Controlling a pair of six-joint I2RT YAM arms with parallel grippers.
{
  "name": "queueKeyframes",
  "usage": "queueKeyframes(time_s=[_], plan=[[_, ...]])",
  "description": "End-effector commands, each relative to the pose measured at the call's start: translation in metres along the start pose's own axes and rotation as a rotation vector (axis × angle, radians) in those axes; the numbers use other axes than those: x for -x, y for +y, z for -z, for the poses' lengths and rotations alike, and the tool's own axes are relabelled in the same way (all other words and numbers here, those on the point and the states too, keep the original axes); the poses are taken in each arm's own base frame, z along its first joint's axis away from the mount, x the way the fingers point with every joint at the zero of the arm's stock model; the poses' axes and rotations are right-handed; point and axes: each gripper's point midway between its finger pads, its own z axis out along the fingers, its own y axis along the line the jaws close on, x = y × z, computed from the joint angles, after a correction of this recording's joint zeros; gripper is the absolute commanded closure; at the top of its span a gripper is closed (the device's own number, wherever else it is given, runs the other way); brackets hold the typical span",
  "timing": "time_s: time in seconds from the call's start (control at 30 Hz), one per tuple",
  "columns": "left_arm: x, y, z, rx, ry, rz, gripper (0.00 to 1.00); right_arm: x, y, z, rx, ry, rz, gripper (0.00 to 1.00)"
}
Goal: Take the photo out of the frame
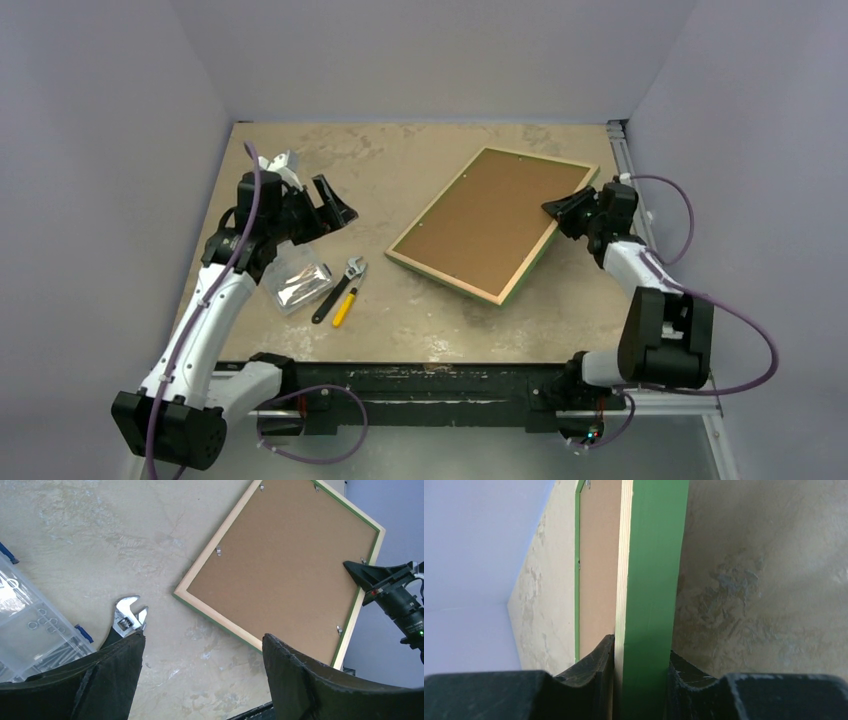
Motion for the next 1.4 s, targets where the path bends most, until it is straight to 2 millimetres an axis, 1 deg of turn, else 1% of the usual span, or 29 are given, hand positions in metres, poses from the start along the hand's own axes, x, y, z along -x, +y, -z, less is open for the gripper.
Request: queueKeyframes(time_s=[0.0,0.1,0.2,0.27,0.4,0.47,0.5,0.53,0.57,0.6,0.67,0.7,0.73,0.8,0.87,0.97,1.03,1.07,1.1,1.2,1.27,1.33,1.37], plan=[[0.001,-0.011,-0.004,-0.057,0.004,-0.021,0.16,0.017,-0.031,-0.026,-0.103,-0.022,0.213,1.0],[-0.001,-0.011,-0.006,-0.062,0.011,-0.021,0.16,0.021,-0.037,-0.045,-0.122,0.041,0.261,1.0],[-0.003,-0.013,-0.007,-0.072,0.018,-0.023,0.16,0.023,-0.041,-0.057,-0.115,0.076,0.283,1.0],[-0.005,-0.014,-0.009,-0.081,0.032,-0.023,0.16,0.025,-0.048,-0.062,-0.116,0.1,0.298,1.0],[-0.009,-0.018,-0.013,-0.106,0.06,-0.016,0.16,0.029,-0.075,-0.066,-0.143,0.161,0.311,1.0],[-0.011,-0.02,-0.015,-0.118,0.077,-0.01,0.16,0.027,-0.083,-0.067,-0.14,0.209,0.34,1.0],[-0.013,-0.02,-0.017,-0.124,0.085,-0.007,0.16,0.026,-0.086,-0.066,-0.151,0.224,0.357,0.96],[-0.014,-0.021,-0.018,-0.13,0.093,-0.003,0.16,0.027,-0.09,-0.066,-0.17,0.225,0.367,0.9],[-0.015,-0.022,-0.019,-0.136,0.099,-0.002,0.15,0.028,-0.094,-0.065,-0.192,0.225,0.373,0.8],[-0.016,-0.023,-0.02,-0.141,0.107,0.0,0.14,0.029,-0.095,-0.064,-0.205,0.225,0.382,0.73],[-0.018,-0.025,-0.021,-0.16,0.12,-0.003,0.08,0.032,-0.099,-0.062,-0.233,0.224,0.389,0.57],[-0.02,-0.026,-0.022,-0.17,0.128,-0.004,0.05,0.034,-0.104,-0.059,-0.272,0.221,0.389,0.49],[-0.021,-0.027,-0.023,-0.176,0.138,-0.006,0.04,0.035,-0.107,-0.057,-0.299,0.22,0.389,0.42],[-0.024,-0.029,-0.025,-0.186,0.152,-0.013,0.0,0.04,-0.111,-0.051,-0.352,0.208,0.391,0.33],[-0.026,-0.03,-0.027,-0.195,0.164,-0.017,0.0,0.043,-0.112,-0.042,-0.383,0.197,0.398,0.3],[-0.03,-0.032,-0.031,-0.21,0.184,-0.019,0.0,0.046,-0.111,-0.025,-0.43,0.169,0.411,0.28],[-0.033,-0.034,-0.033,-0.223,0.204,-0.017,0.0,0.049,-0.106,-0.011,-0.448,0.14,0.427,0.28],[-0.035,-0.034,-0.035,-0.225,0.214,-0.017,0.0,0.042,-0.107,-0.004,-0.459,0.143,0.429,0.28],[-0.036,-0.034,-0.036,-0.228,0.223,-0.017,0.0,0.038,-0.104,0.002,-0.457,0.134,0.437,0.28],[-0.043,-0.036,-0.041,-0.231,0.254,-0.025,0.0,0.012,-0.089,0.02,-0.437,0.119,0.479,0.28],[-0.049,-0.037,-0.044,-0.232,0.274,-0.035,0.01,-0.017,-0.07,0.03,-0.383,0.116,0.521,0.28],[-0.057,-0.038,-0.048,-0.229,0.302,-0.053,0.02,-0.061,-0.039,0.039,-0.281,0.13,0.576,0.28],[-0.062,-0.04,-0.05,-0.226,0.319,-0.066,0.02,-0.082,-0.028,0.044,-0.228,0.137,0.582,0.28]])
